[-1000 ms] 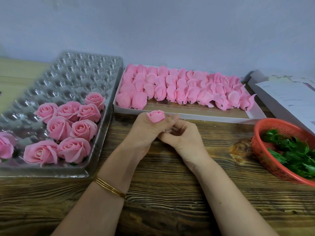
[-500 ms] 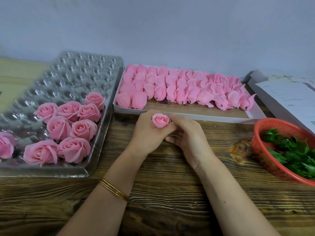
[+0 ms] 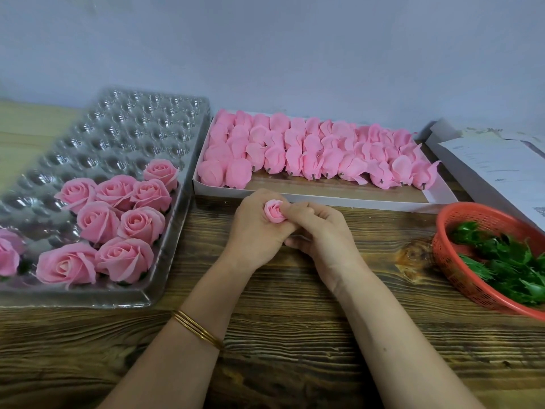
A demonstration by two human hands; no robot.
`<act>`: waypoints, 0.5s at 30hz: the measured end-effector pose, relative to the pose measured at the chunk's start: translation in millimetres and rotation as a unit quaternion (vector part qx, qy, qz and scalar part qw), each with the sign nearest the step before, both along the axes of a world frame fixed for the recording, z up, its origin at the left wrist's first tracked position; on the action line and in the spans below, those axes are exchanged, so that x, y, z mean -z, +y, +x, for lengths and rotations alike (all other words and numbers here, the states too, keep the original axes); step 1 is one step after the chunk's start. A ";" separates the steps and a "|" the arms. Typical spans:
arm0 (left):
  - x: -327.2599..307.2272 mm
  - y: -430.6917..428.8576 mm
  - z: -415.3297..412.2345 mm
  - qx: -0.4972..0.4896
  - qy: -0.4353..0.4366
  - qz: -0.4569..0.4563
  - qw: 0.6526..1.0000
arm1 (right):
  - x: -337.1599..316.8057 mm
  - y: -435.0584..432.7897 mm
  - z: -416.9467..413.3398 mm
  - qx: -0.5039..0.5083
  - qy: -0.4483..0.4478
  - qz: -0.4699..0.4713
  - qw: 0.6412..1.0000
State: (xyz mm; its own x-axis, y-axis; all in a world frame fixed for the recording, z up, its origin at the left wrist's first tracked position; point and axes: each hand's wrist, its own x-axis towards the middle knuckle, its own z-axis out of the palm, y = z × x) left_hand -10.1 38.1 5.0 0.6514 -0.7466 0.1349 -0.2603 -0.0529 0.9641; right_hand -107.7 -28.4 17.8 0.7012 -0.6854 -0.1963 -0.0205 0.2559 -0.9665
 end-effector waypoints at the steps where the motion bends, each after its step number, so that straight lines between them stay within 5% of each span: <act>1: -0.2 0.1 -0.3 -0.001 0.001 0.001 1.000 | 0.1 0.1 0.2 0.000 0.000 -0.001 1.000; 10: 1.3 -3.1 1.3 0.001 -0.008 0.033 0.999 | 4.2 -0.7 1.8 0.017 0.014 -0.019 1.000; 15: 0.9 -2.6 -0.6 -0.020 0.079 -0.052 0.995 | 7.5 -1.3 5.7 0.026 -0.043 0.046 0.998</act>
State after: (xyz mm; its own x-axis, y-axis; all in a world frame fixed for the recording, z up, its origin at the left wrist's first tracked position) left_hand -10.7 35.6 4.0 0.6989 -0.7077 0.1036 -0.1049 0.0419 0.9936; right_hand -101.9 -29.7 10.3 0.6823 -0.7029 -0.2008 0.0768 0.3422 -0.9365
